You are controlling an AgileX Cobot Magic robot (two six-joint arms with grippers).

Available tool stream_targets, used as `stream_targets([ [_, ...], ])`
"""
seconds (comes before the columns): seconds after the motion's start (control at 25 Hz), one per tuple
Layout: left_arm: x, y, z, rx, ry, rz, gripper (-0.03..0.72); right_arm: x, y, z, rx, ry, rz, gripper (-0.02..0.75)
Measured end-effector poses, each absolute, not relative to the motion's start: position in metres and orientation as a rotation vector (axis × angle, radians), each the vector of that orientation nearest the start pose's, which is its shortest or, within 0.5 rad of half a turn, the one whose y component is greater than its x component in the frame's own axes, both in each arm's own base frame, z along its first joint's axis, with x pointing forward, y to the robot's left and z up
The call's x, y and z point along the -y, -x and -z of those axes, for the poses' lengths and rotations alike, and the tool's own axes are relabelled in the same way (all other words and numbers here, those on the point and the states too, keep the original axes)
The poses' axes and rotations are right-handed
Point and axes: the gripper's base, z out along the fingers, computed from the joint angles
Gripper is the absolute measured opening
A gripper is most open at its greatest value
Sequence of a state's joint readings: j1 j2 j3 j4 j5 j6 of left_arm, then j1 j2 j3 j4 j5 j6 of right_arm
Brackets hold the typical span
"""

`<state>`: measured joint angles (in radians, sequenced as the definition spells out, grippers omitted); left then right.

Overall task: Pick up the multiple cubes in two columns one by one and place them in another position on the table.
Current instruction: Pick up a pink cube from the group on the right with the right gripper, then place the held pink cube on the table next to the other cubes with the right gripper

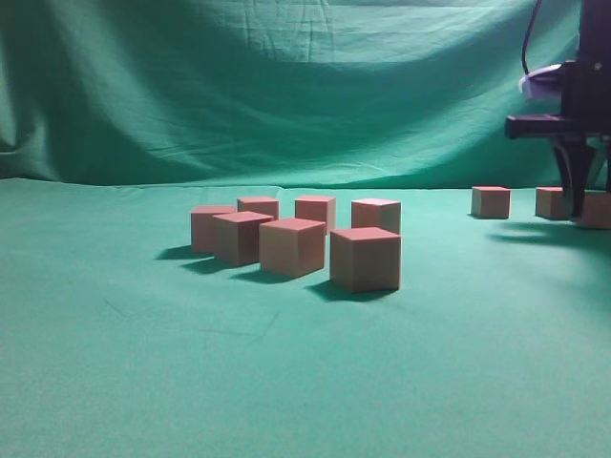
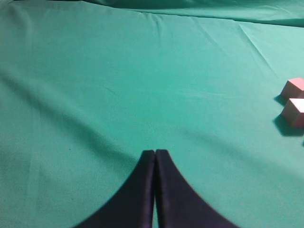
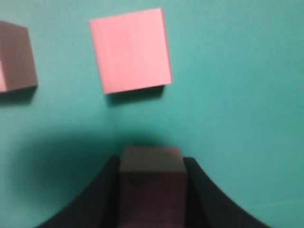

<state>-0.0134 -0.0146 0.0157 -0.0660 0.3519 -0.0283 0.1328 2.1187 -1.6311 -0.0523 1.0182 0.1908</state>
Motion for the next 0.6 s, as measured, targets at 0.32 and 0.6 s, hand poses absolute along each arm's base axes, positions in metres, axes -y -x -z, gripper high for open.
stream_targets([
  [0.32, 0.003, -0.053, -0.177, -1.836, 0.055, 0.094, 0.000, -0.052, -0.400, -0.255, -2.981, 0.016, -0.003, 0.263],
  [0.6, 0.003, -0.053, -0.177, -1.836, 0.055, 0.094, 0.000, -0.063, -0.342, -0.329, -2.835, 0.065, -0.173, 0.263],
])
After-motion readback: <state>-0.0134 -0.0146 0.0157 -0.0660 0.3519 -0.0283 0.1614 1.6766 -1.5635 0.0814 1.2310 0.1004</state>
